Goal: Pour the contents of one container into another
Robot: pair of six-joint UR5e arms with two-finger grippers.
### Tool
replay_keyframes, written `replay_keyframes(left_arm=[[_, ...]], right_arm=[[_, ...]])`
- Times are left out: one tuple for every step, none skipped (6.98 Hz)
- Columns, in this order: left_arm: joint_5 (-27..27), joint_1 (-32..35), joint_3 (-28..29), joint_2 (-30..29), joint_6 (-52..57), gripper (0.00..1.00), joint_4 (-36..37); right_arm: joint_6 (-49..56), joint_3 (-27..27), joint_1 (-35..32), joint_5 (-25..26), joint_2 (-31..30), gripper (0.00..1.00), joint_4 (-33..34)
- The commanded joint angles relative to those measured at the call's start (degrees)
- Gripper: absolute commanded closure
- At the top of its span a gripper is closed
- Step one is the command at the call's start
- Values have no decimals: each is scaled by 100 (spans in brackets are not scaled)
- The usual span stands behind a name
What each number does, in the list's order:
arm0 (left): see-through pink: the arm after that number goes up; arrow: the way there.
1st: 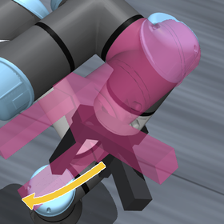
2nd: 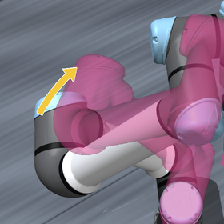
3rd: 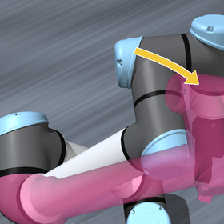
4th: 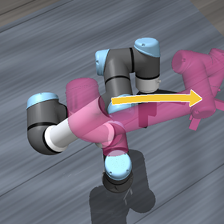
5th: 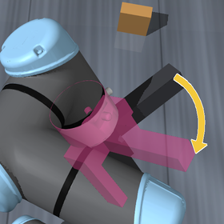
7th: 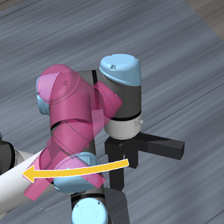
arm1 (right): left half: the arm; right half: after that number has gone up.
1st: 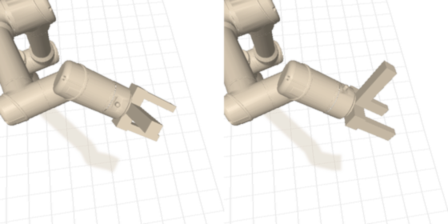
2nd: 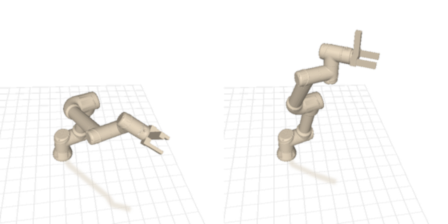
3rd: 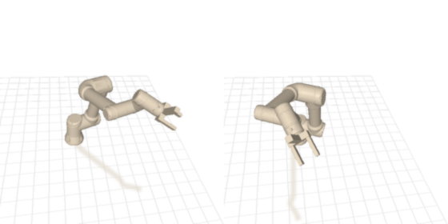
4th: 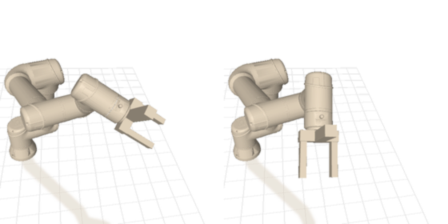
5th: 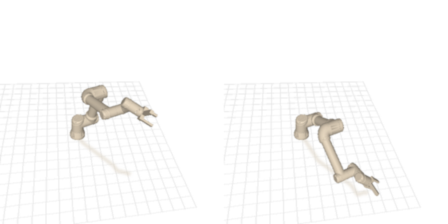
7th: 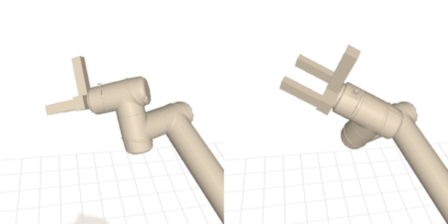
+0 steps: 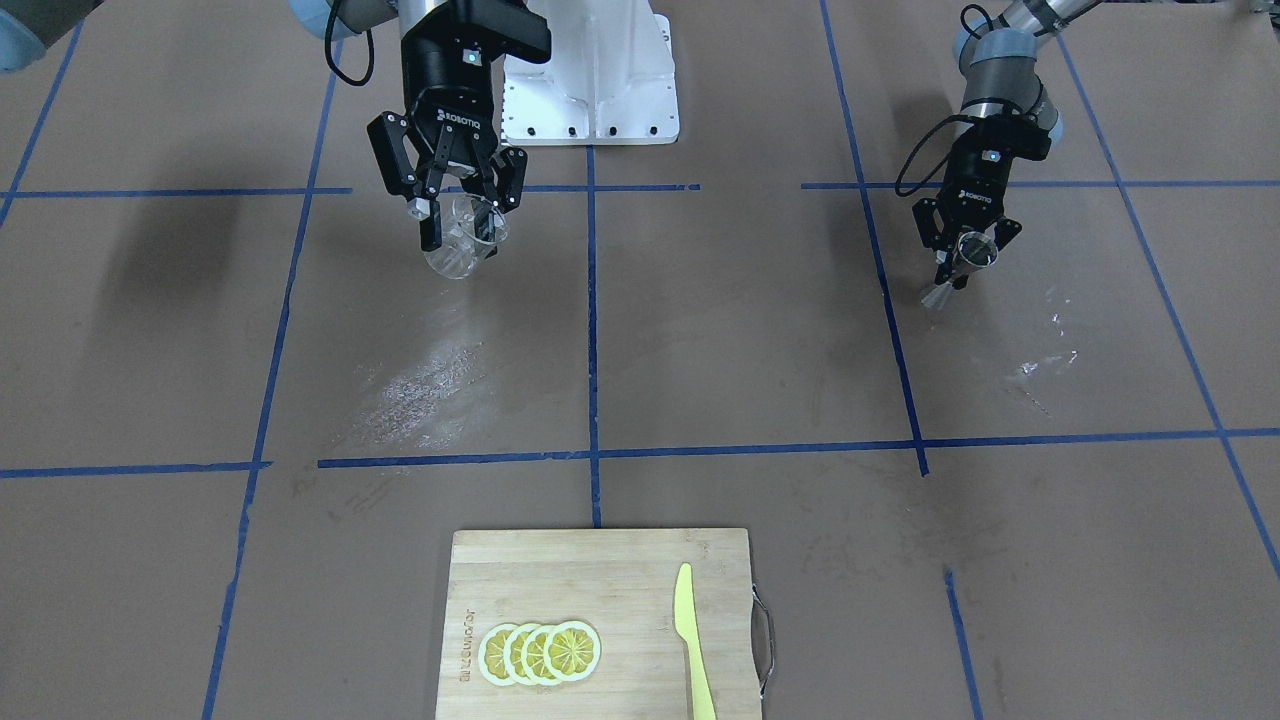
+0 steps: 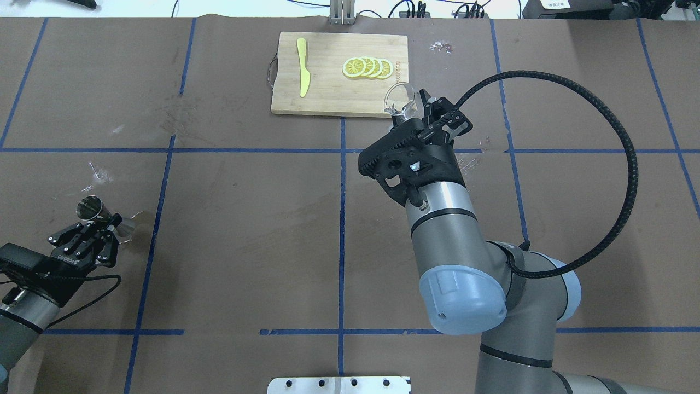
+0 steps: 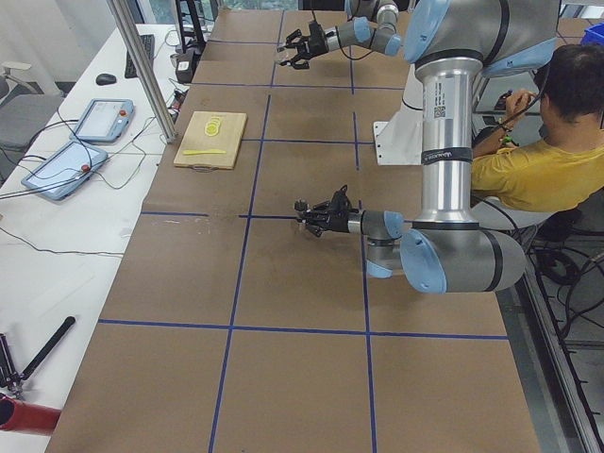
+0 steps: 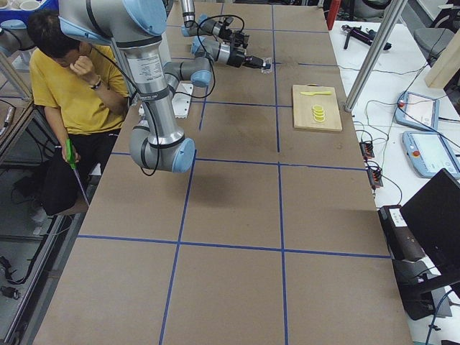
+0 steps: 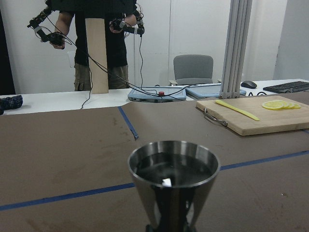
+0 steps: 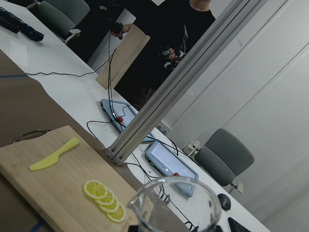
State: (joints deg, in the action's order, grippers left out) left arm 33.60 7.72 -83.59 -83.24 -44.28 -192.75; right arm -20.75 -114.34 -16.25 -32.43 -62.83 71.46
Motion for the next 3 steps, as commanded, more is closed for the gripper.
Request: replay_keyframes(left_arm=[[-11, -121, 9, -26, 16, 100, 1], [-20, -174, 18, -34, 34, 100, 1], [-20, -209, 9, -34, 60, 100, 1]], right_arm=[[-8, 0, -1, 0, -9, 100, 0], [-8, 0, -1, 0, -1, 100, 0], [-8, 0, -1, 9, -1, 100, 0]])
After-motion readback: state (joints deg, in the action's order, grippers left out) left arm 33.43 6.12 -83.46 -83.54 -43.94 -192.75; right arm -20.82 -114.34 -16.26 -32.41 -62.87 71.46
